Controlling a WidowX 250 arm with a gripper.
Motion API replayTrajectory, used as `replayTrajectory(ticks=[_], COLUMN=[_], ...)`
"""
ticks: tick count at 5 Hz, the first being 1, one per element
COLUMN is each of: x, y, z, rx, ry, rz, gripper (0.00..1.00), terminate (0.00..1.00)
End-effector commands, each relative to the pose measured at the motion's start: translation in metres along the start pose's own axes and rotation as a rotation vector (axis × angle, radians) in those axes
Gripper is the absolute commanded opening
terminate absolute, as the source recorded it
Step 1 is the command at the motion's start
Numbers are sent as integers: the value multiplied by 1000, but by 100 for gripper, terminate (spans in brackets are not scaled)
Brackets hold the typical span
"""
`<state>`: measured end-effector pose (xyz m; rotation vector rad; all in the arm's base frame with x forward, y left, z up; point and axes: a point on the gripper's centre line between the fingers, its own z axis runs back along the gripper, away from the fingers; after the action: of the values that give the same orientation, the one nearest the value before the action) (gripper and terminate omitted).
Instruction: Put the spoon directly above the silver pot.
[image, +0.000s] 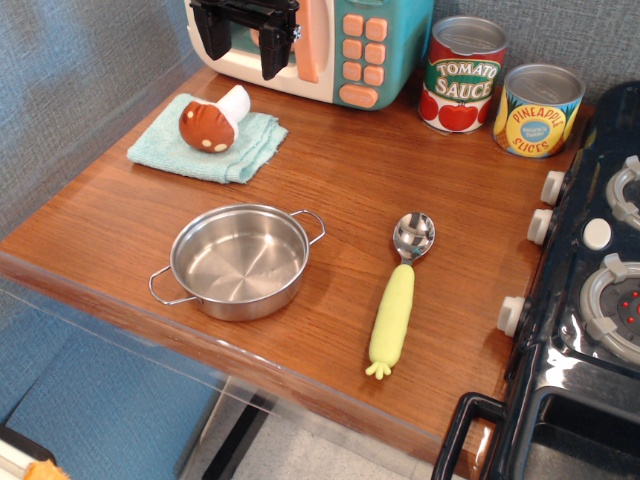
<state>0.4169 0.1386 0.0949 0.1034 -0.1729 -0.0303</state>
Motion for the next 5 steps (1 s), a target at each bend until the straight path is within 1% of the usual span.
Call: replayTrajectory(ticks=[1, 2, 3, 4, 5], x=[0, -5, -10, -26, -50], y=[0, -13, -29, -59, -94], z=[0, 10, 21, 37, 39], rx=[0, -17, -17, -18, -41], ry=[0, -44, -79, -112, -126], rz=[0, -4, -45, -122, -172], gripper=[100, 100, 100, 100, 100], terminate=[0, 0, 0, 0, 0])
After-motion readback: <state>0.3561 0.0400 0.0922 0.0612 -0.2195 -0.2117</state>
